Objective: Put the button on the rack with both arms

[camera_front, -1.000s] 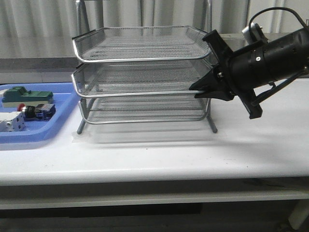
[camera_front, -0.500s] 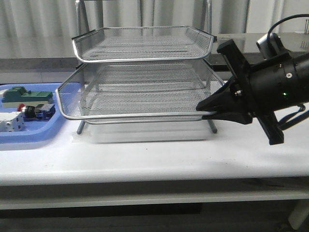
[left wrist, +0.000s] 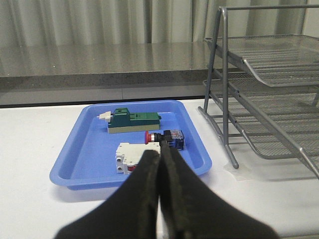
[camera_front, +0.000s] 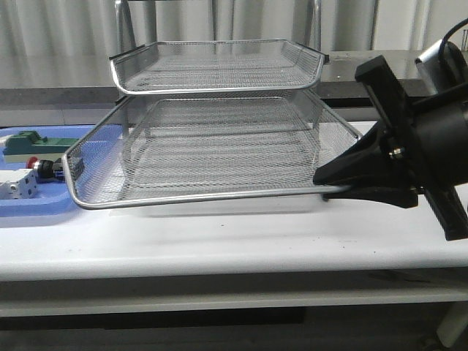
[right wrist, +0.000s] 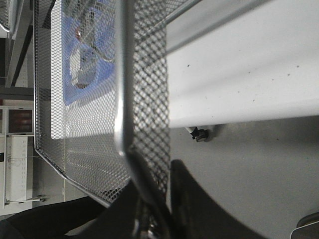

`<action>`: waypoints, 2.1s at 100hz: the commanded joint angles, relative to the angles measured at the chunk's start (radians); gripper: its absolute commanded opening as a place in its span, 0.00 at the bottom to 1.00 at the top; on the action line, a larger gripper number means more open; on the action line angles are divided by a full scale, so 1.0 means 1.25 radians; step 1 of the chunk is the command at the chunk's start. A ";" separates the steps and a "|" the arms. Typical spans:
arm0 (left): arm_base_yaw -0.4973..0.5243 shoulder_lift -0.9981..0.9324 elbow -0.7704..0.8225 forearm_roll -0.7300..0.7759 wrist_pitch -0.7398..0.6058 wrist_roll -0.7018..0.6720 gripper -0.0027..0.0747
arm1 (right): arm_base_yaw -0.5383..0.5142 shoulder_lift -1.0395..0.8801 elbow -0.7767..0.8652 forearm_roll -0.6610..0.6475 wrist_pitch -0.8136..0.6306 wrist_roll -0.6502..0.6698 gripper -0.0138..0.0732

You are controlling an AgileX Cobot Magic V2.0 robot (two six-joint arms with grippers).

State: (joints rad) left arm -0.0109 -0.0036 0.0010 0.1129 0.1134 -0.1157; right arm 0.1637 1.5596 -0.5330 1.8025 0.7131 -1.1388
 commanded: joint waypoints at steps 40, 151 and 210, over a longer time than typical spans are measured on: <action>0.001 -0.027 0.037 -0.002 -0.061 -0.008 0.01 | 0.002 -0.030 -0.007 -0.016 0.069 -0.024 0.74; 0.001 -0.027 0.037 -0.002 -0.061 -0.008 0.01 | -0.002 -0.526 -0.047 -0.873 -0.057 0.652 0.74; 0.001 -0.027 0.037 -0.002 -0.061 -0.008 0.01 | -0.002 -0.724 -0.219 -1.525 0.266 1.067 0.74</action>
State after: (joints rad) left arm -0.0109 -0.0036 0.0010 0.1129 0.1134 -0.1157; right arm 0.1646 0.6900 -0.7721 -0.0572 1.0508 0.1791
